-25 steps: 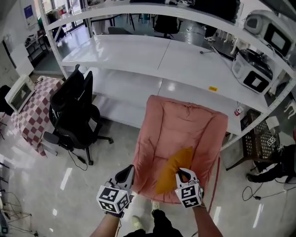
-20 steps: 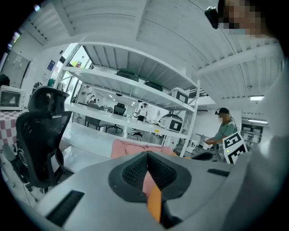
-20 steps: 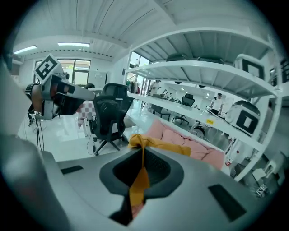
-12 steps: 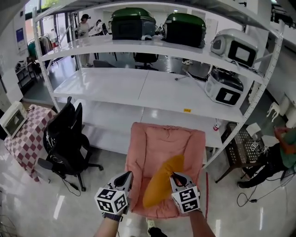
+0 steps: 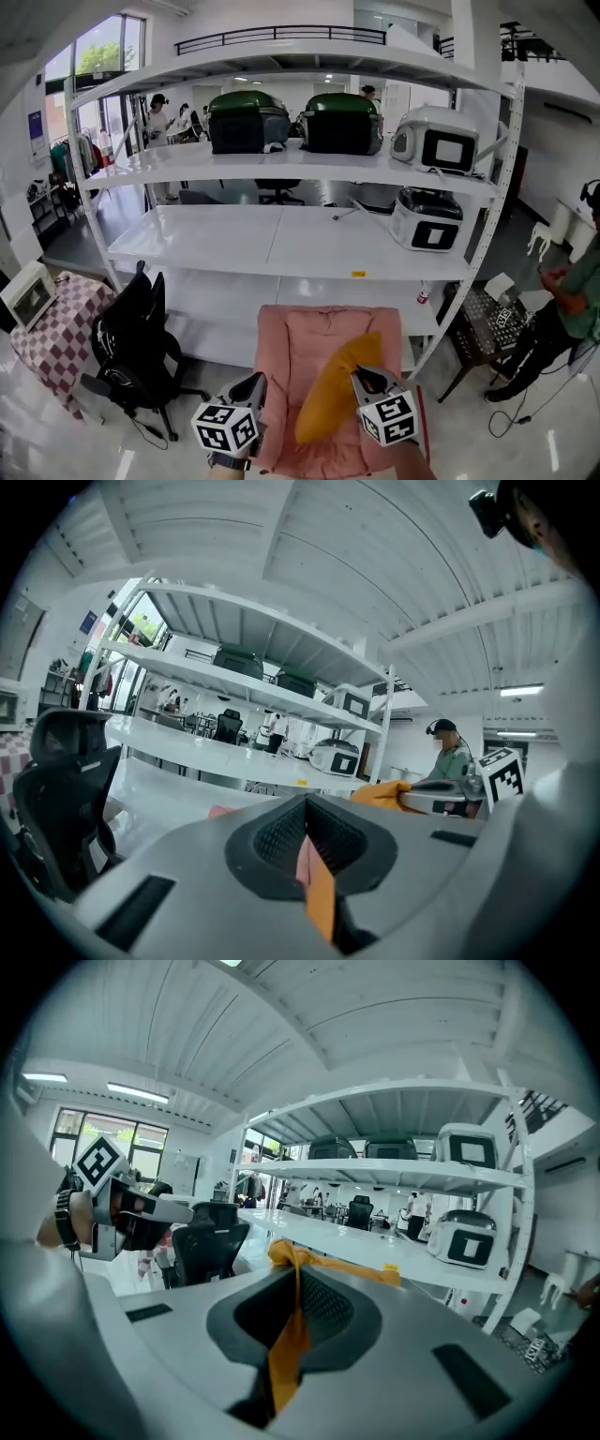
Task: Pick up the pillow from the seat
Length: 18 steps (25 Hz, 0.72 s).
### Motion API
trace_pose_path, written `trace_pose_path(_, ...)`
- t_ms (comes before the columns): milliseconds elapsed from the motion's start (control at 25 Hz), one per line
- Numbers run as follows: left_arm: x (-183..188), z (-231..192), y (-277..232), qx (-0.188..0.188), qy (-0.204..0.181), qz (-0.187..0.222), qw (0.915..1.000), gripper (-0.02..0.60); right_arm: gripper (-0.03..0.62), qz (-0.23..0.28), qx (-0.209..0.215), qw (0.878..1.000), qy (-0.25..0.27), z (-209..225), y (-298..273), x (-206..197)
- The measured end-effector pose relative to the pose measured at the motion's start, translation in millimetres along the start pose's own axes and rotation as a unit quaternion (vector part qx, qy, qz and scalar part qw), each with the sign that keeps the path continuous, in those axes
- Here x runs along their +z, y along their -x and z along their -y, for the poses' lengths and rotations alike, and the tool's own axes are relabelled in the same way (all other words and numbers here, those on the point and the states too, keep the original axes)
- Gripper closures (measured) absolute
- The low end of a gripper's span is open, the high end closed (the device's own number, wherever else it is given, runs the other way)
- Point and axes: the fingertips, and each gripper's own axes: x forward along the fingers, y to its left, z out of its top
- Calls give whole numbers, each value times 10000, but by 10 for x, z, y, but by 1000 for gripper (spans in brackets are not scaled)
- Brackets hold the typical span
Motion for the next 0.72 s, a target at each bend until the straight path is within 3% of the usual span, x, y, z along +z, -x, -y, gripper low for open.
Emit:
trace_pose_path(360,208,204,91,-73,-160,239,9996,577,583,274,-197,9993,-150,197,252,197)
trace_pose_path(720,150,274,198,-87,-197,264,9994,577,583,313,-245,9992,-94,165,372,169)
